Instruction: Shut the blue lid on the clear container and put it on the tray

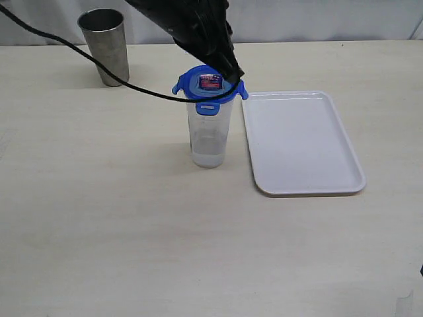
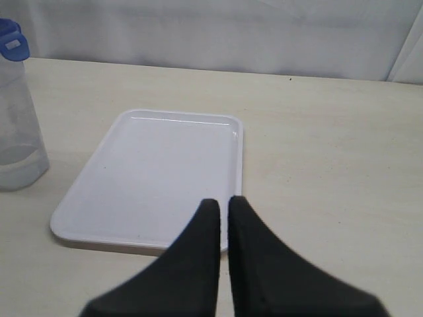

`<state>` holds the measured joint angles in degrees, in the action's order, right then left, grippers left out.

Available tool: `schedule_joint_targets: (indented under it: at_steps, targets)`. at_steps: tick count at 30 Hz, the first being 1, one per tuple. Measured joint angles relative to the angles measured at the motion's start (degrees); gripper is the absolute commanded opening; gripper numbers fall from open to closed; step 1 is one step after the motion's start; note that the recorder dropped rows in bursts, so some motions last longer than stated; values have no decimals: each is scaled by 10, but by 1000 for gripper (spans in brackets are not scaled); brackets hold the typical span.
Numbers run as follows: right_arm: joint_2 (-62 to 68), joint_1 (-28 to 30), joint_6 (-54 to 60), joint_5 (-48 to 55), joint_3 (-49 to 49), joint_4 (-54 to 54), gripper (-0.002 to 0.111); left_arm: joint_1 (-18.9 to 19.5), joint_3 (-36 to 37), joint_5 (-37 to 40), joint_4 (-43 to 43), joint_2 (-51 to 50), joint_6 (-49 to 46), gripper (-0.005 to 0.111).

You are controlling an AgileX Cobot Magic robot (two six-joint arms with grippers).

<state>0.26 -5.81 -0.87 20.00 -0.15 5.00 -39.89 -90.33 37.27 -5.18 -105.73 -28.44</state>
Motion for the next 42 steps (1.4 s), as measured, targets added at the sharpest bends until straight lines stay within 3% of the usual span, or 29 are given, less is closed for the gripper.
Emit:
schedule_joint_targets:
  at_steps: [6, 11, 20, 25, 27, 29, 30, 32, 34, 37, 42]
  targets:
    - [0, 0, 0, 0, 0, 0, 5, 0, 38, -56, 0, 66, 0, 0]
    - [0, 0, 0, 0, 0, 0, 5, 25, 147, -167, 0, 137, 1, 0]
    - [0, 0, 0, 0, 0, 0, 5, 109, 357, -351, -16, 239, 3, 0]
    - [0, 0, 0, 0, 0, 0, 5, 131, 463, -507, -7, 262, 49, 0]
    - [0, 0, 0, 0, 0, 0, 5, 132, 499, -569, 35, 264, 105, 0]
    - [0, 0, 0, 0, 0, 0, 5, 142, 533, -659, 187, 260, 261, 0]
    - [0, 0, 0, 0, 0, 0, 5, 164, 539, -721, 321, 248, 389, 0]
    - [0, 0, 0, 0, 0, 0, 5, 209, 539, -819, 469, 221, 524, 0]
    - [0, 0, 0, 0, 0, 0, 5, 254, 539, -886, 570, 188, 587, 0]
    - [0, 0, 0, 0, 0, 0, 5, 301, 541, -953, 674, 126, 606, 0]
    - [0, 0, 0, 0, 0, 0, 5, 312, 541, -1009, 691, 17, 526, 3]
